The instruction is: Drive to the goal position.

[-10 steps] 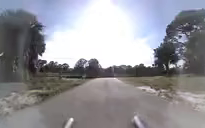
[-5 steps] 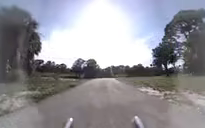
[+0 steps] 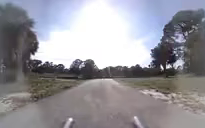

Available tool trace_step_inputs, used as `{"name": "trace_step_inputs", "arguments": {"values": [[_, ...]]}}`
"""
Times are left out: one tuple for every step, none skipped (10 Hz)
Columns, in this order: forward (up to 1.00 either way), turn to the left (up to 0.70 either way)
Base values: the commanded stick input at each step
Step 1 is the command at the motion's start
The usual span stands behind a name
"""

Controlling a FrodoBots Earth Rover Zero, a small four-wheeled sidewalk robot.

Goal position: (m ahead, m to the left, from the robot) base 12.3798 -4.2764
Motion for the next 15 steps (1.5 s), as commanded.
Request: {"name": "trace_step_inputs", "arguments": {"values": [[0.7,0.35],[0.7,0.35],[0.7,0.3],[0.7,0.0],[0.7,0.0],[0.7,0.0],[0.7,0.0],[0.7,0.0],[0.7,0.0],[0.7,0.0],[0.7,0.0],[0.7,0.0],[0.7,0.0],[0.7,0.0],[0.7,0.0]]}}
